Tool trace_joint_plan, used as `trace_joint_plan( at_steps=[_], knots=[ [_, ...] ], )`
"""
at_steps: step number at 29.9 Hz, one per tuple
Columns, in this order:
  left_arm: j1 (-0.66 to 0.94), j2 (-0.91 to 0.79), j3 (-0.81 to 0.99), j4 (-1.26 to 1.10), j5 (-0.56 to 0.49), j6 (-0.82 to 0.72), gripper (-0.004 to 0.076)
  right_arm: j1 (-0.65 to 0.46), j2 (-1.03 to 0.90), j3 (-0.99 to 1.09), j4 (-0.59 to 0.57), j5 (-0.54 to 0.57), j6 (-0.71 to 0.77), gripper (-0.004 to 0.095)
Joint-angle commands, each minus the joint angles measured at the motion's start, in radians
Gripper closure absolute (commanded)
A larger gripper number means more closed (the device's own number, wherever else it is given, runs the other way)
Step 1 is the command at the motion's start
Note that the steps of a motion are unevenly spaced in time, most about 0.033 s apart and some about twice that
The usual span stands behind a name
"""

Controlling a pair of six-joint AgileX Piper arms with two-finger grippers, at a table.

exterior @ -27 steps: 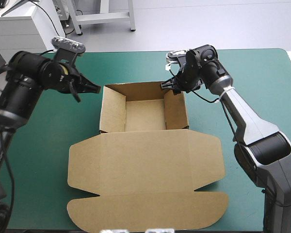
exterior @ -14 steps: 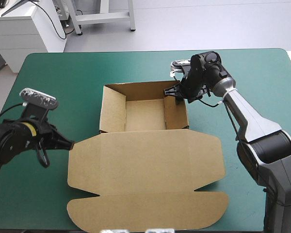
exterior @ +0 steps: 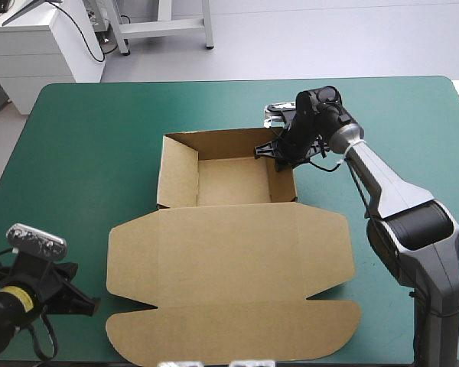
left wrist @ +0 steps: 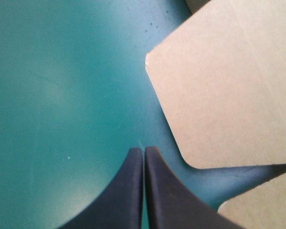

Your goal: Fold the box

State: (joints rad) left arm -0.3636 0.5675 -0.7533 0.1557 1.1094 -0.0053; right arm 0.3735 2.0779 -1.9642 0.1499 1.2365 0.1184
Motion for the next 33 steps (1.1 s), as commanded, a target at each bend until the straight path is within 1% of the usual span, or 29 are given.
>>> trace_joint_plan(
  at_steps=[1, 5, 10, 14, 19, 23, 27, 28, 33],
  knots=[
    [-0.005, -0.087, 0.064, -0.010, -0.066, -0.006, 0.0731, -0.003, -0.055, -0.024, 0.026, 0.009, -0.011, 0.0790],
    [-0.005, -0.204, 0.168, -0.062, -0.103, -0.006, 0.0731, -0.003, -0.055, -0.024, 0.026, 0.009, -0.014, 0.0929],
    [-0.005, -0.310, 0.229, -0.084, -0.116, -0.006, 0.0731, -0.003, -0.055, -0.024, 0.015, 0.009, -0.014, 0.0928],
    [-0.005, -0.337, 0.237, -0.082, -0.094, -0.006, 0.0731, -0.050, -0.073, -0.024, 0.007, 0.009, -0.014, 0.0928],
    [-0.005, -0.337, 0.237, -0.084, -0.090, -0.006, 0.0731, -0.192, -0.137, -0.024, -0.033, 0.009, -0.019, 0.0927],
    [-0.005, -0.337, 0.237, -0.072, -0.091, 0.000, 0.0731, -0.324, -0.194, -0.024, -0.112, 0.011, -0.027, 0.0928],
    [-0.005, -0.337, 0.237, -0.074, -0.091, 0.000, 0.0731, -0.481, -0.239, -0.024, -0.182, 0.011, -0.053, 0.0927],
    [-0.005, -0.337, 0.237, -0.074, -0.091, 0.000, 0.0731, -0.533, -0.248, -0.024, -0.190, 0.011, -0.065, 0.0927],
    [-0.005, -0.337, 0.237, -0.074, -0.091, 0.000, 0.0731, -0.715, -0.256, -0.024, -0.191, 0.011, -0.070, 0.0927]
  ],
)
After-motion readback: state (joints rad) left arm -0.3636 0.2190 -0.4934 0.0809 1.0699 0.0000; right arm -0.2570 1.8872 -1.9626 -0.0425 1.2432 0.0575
